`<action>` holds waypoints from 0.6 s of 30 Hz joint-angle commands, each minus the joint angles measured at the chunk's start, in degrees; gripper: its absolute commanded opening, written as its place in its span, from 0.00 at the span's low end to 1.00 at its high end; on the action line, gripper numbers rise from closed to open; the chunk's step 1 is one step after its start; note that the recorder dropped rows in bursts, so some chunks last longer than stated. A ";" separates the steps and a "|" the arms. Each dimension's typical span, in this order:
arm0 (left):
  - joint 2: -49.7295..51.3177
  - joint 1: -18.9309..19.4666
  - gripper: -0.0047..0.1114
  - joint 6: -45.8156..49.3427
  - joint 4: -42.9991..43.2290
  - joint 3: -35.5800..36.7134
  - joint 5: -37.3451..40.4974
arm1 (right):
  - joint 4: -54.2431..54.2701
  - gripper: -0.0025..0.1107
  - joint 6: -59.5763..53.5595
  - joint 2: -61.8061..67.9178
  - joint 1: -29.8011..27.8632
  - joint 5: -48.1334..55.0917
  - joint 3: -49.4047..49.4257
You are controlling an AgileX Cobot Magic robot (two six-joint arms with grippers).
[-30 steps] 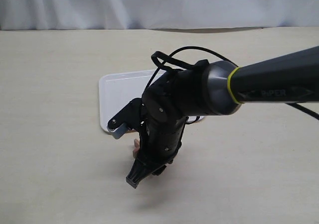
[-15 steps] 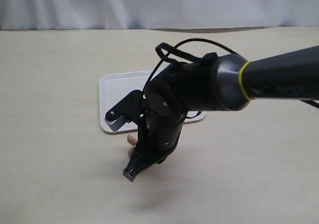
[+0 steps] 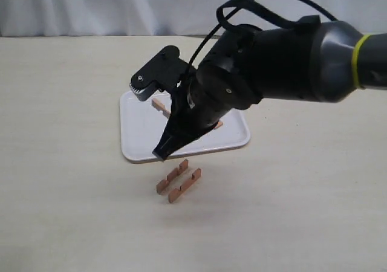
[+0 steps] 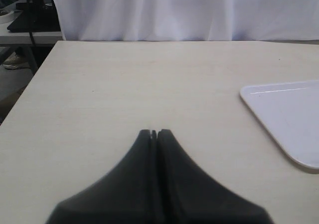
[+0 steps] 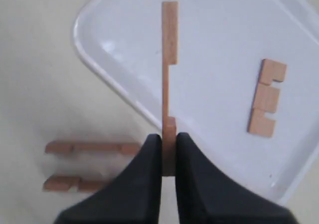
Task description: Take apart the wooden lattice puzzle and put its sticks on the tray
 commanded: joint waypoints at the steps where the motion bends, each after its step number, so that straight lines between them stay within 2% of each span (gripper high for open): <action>1: -0.15 -0.43 0.04 0.06 0.11 0.18 -0.33 | -1.91 0.06 2.74 7.14 -4.36 1.00 -6.89; 9: -0.15 -0.43 0.04 0.06 0.11 0.18 -0.33 | 2.16 0.07 3.19 19.45 -6.69 7.10 -20.54; 10: -0.15 -0.43 0.04 0.06 0.11 0.18 -0.33 | 2.16 0.10 3.63 20.70 -6.69 7.10 -21.52; 12: -0.15 -0.43 0.04 0.06 0.11 0.18 -0.33 | 2.16 0.23 4.10 21.90 -6.69 6.79 -22.50; 15: -0.15 -0.43 0.04 0.06 0.11 0.18 -0.33 | 2.16 0.50 4.07 20.56 -6.47 6.94 -22.50; 16: -0.15 -0.43 0.04 0.06 0.11 0.18 -0.33 | 2.25 0.55 3.38 19.07 -6.44 7.91 -22.50; 18: -0.15 -0.43 0.04 0.06 0.11 0.18 -0.33 | 2.78 0.57 2.49 16.85 -6.44 9.51 -22.50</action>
